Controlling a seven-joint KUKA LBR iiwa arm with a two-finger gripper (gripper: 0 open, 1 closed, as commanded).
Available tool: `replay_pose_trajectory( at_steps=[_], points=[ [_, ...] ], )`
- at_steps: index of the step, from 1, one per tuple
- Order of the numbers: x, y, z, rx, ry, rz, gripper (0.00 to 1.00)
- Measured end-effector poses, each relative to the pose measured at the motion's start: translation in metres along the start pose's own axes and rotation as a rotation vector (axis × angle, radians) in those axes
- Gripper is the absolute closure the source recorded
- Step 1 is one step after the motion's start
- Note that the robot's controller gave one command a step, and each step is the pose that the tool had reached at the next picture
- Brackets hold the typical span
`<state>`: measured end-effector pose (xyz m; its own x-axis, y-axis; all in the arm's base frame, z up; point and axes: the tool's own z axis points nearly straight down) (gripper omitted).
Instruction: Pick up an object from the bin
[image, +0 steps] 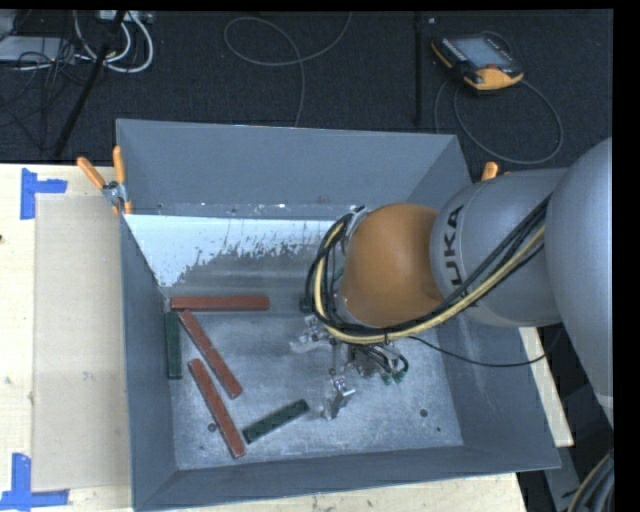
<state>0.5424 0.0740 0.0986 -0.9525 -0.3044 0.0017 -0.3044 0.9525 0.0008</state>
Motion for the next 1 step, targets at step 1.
replay_pose_trajectory(
  at_steps=[1],
  points=[
    [0.0144,0.021,0.0228,0.003,-0.022,-0.178,1.0]
  ],
)
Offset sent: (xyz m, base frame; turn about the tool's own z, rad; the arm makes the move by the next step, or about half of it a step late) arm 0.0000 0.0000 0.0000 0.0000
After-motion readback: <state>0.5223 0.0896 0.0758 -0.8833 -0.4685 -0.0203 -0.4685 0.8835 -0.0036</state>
